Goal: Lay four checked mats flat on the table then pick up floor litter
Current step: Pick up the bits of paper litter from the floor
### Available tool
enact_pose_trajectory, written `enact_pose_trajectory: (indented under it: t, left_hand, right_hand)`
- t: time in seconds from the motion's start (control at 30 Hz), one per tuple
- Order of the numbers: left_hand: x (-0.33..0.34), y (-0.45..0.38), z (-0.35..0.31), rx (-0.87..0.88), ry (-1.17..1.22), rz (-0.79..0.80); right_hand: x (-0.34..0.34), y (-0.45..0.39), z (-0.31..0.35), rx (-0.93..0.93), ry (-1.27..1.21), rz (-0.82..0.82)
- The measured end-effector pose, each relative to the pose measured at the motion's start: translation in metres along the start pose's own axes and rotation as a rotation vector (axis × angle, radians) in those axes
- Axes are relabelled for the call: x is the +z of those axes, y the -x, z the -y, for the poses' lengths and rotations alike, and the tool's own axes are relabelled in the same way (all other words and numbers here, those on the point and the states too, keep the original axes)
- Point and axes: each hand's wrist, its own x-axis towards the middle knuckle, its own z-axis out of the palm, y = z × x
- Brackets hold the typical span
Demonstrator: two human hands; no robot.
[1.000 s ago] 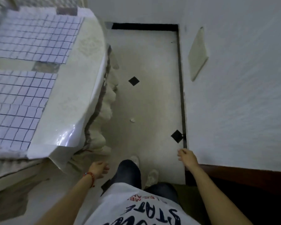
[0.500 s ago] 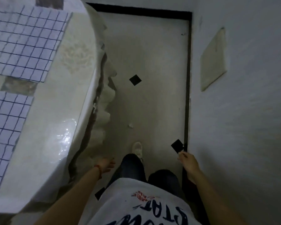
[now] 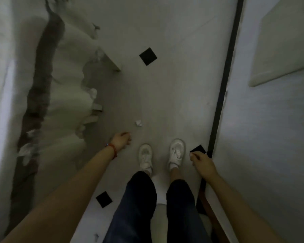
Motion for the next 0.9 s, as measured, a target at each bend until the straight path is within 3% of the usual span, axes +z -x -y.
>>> enact_pose_trajectory:
  t: [0.17,0.4,0.57,0.7,0.9]
  left_hand:
    - [0.042,-0.103,0.02,-0.049,-0.138,-0.011]
    - [0.085,-0.26,0.041,0.06,-0.362,-0.074]
    - [0.112,-0.358,0.063,0.117,-0.407,-0.147]
    - [0.128,-0.417,0.09,0.087,-0.484,-0.156]
    - [0.146,-0.456,0.136,0.207,-0.546,-0.337]
  right_hand:
    - [0.008,-0.105,-0.006,-0.056,0.111,0.043]
    - [0.034,-0.265,-0.043,-0.068,0.248,0.047]
    - [0.053,-0.366,-0.069,-0.061,0.228,-0.053]
    - [0.07,-0.409,-0.085,-0.093,0.205,-0.115]
    - [0.098,-0.439,-0.11,-0.123,0.341,-0.041]
